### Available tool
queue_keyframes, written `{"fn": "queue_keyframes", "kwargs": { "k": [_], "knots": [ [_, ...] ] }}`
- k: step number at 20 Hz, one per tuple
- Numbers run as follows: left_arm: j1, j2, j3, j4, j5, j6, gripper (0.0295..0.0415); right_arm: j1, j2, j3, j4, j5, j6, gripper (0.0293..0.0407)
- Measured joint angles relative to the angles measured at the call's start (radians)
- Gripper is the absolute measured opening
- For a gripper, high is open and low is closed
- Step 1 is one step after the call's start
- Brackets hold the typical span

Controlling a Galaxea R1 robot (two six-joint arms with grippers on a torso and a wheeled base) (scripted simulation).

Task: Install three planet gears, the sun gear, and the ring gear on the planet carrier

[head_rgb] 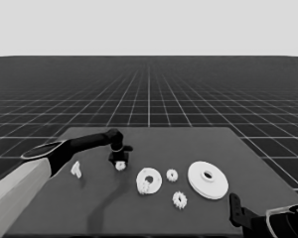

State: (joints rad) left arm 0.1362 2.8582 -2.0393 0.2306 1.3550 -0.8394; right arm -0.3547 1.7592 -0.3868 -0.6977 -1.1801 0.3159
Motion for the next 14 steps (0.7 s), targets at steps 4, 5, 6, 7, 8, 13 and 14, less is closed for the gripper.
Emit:
{"fn": "queue_keyframes", "kwargs": {
  "k": [4,5,6,7,8,13,14],
  "knots": [
    [-0.104,-0.061,0.150,-0.067,0.088,-0.073,0.0312,0.000,0.000,0.000,0.000,0.000,0.000,0.0385],
    [-0.133,-0.066,0.165,-0.087,0.104,-0.080,0.0312,0.000,0.000,0.000,0.000,0.000,0.000,0.0385],
    [-0.149,-0.068,0.171,-0.100,0.113,-0.082,0.0312,0.000,0.000,0.000,0.000,0.000,0.000,0.0385],
    [-0.158,-0.069,0.174,-0.107,0.118,-0.083,0.0312,0.000,0.000,0.000,0.000,0.000,0.000,0.0385],
    [-0.163,-0.069,0.175,-0.112,0.121,-0.084,0.0312,0.000,0.000,0.000,0.000,0.000,0.000,0.0385],
    [-0.165,-0.001,0.219,-0.101,0.140,-0.221,0.0312,0.000,0.000,0.000,0.000,0.000,0.000,0.0385],
    [-0.161,0.082,0.222,-0.094,0.147,-0.288,0.0312,0.000,0.000,0.000,0.000,0.000,0.000,0.0385]
  ]
}}
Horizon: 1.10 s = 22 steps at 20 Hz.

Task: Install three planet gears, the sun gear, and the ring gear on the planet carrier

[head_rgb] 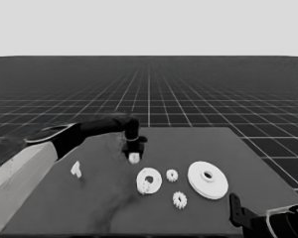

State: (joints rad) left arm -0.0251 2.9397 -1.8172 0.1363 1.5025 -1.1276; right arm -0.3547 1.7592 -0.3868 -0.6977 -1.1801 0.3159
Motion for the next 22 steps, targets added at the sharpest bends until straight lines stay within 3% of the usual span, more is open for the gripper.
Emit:
{"fn": "queue_keyframes", "kwargs": {
  "k": [8,11,18,20,22],
  "knots": [
    [0.003,0.129,-0.067,0.005,0.008,-0.055,0.0312,0.000,0.000,0.000,0.000,0.000,0.000,0.0385],
    [0.119,0.159,-0.156,0.106,-0.048,-0.007,0.0312,0.000,0.000,0.000,0.000,0.000,0.000,0.0385],
    [0.145,0.171,-0.190,0.128,-0.066,0.011,0.0312,0.000,0.000,0.000,0.000,0.000,0.000,0.0385],
    [0.145,0.171,-0.191,0.129,-0.067,0.012,0.0372,0.000,0.000,0.000,0.000,0.000,0.000,0.0385],
    [0.145,0.171,-0.191,0.129,-0.067,0.012,0.0383,0.000,0.000,0.000,0.000,0.000,0.000,0.0385]
  ]
}}
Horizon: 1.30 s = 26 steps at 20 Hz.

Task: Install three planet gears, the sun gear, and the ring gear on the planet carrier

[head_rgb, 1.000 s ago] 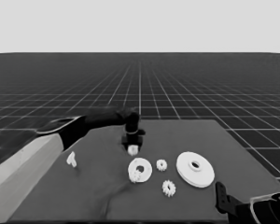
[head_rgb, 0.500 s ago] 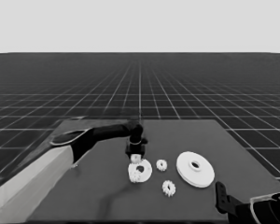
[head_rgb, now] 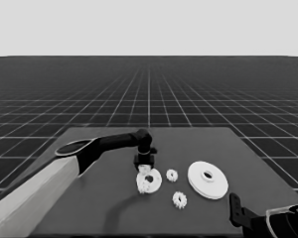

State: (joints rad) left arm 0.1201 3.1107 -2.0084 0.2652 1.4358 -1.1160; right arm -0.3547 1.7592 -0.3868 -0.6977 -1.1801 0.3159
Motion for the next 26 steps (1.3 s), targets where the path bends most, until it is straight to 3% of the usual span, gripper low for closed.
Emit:
{"fn": "queue_keyframes", "kwargs": {
  "k": [6,9,16,17,18,19,21,26],
  "knots": [
    [0.000,0.000,0.000,0.000,0.000,0.000,0.0385,0.000,0.000,0.000,0.000,0.000,0.000,0.0385],
    [-0.113,-0.038,0.113,-0.094,0.063,-0.062,0.0385,0.000,0.000,0.000,0.000,0.000,0.000,0.0385],
    [-0.142,-0.040,0.123,-0.123,0.074,-0.067,0.0385,0.000,0.000,0.000,0.000,0.000,0.000,0.0385],
    [-0.220,-0.306,0.585,-0.055,-0.261,0.414,0.0408,0.000,0.000,0.000,0.000,0.000,0.000,0.0385],
    [-0.320,-0.693,0.997,-0.014,-0.467,0.842,0.0414,0.000,0.000,0.000,0.000,0.000,0.000,0.0385],
    [-0.381,-0.979,1.238,0.011,-0.587,1.099,0.0400,0.000,0.000,0.000,0.000,0.000,0.000,0.0385],
    [-0.434,-1.231,1.469,0.033,-0.700,1.340,0.0388,0.000,0.000,0.000,0.000,0.000,0.000,0.0385],
    [-0.460,-1.348,1.582,0.044,-0.755,1.458,0.0385,0.000,0.000,0.000,0.000,0.000,0.000,0.0385]
  ]
}}
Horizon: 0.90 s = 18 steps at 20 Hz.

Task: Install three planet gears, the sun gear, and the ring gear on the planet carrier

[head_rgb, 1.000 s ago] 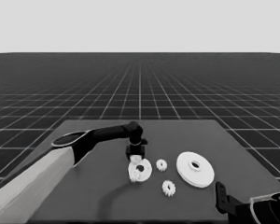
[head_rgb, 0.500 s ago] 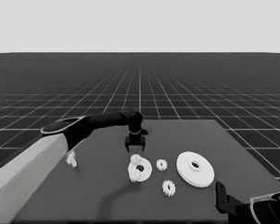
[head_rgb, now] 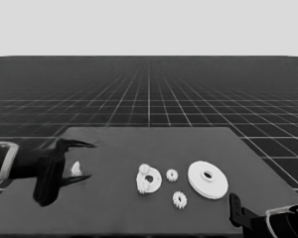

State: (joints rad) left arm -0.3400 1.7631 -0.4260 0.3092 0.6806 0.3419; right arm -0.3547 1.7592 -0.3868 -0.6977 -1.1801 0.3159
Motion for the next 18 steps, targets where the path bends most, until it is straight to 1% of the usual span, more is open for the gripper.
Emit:
{"fn": "queue_keyframes", "kwargs": {
  "k": [1,2,3,4,5,7,10,11,12,13,15,18],
  "knots": [
    [-0.001,-0.003,0.003,0.000,-0.002,0.004,0.0385,0.284,0.336,-0.177,0.230,-0.385,0.484,0.0397],
    [-0.001,-0.005,0.005,0.001,-0.003,0.006,0.0385,0.365,0.659,-0.466,0.377,-0.426,0.803,0.0393],
    [-0.002,-0.007,0.007,0.001,-0.003,0.007,0.0385,0.374,0.795,-0.701,0.438,-0.389,0.886,0.0389],
    [-0.002,-0.007,0.007,0.001,-0.004,0.008,0.0385,0.373,0.870,-0.861,0.473,-0.365,0.912,0.0387],
    [-0.002,-0.008,0.008,0.001,-0.004,0.008,0.0385,0.372,0.916,-0.965,0.495,-0.351,0.919,0.0386],
    [-0.002,-0.008,0.008,0.001,-0.004,0.009,0.0385,0.370,0.962,-1.074,0.517,-0.338,0.918,0.0385],
    [-0.002,-0.008,0.008,0.001,-0.004,0.009,0.0385,0.369,0.984,-1.125,0.527,-0.334,0.915,0.0385],
    [-0.002,-0.008,0.008,0.001,-0.004,0.009,0.0385,0.295,0.998,-1.168,0.452,-0.302,0.893,0.0385],
    [-0.002,-0.008,0.008,0.001,-0.004,0.009,0.0385,0.240,1.011,-1.207,0.410,-0.279,0.874,0.0385],
    [-0.002,-0.008,0.008,0.001,-0.004,0.009,0.0385,0.211,1.021,-1.236,0.388,-0.263,0.861,0.0385],
    [-0.002,-0.008,0.008,0.001,-0.004,0.009,0.0385,0.187,1.032,-1.266,0.369,-0.247,0.846,0.0385],
    [-0.002,-0.008,0.008,0.001,-0.004,0.009,0.0385,0.178,1.036,-1.279,0.361,-0.240,0.840,0.0385]
  ]
}}
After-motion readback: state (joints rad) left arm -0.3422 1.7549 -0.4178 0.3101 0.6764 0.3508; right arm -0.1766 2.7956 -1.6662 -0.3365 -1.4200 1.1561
